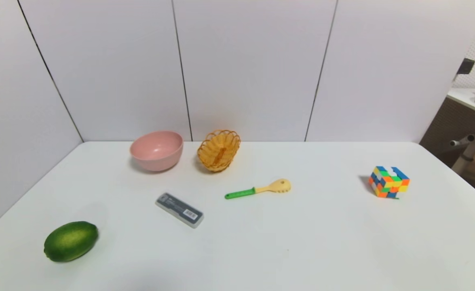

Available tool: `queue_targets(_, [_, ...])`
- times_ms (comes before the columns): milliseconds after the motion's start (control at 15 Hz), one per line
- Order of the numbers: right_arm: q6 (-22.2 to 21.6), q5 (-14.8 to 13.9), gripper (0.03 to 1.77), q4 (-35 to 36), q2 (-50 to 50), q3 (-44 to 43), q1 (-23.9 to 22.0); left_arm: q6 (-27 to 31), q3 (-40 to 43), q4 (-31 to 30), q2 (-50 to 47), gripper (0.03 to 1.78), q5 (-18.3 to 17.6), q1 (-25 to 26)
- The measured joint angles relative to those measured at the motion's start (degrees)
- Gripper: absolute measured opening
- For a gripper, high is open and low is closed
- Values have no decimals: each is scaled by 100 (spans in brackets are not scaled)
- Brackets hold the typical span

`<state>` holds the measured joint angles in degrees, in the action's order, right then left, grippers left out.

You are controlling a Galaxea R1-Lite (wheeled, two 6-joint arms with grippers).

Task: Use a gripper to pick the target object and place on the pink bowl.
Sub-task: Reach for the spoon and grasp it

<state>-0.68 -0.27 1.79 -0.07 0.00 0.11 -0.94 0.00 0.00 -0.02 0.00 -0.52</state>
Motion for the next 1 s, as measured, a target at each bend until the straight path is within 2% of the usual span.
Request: queue_targets(1000, [-2,0,171,0,0,0,0,-33,-126,-63,84,169,38,0])
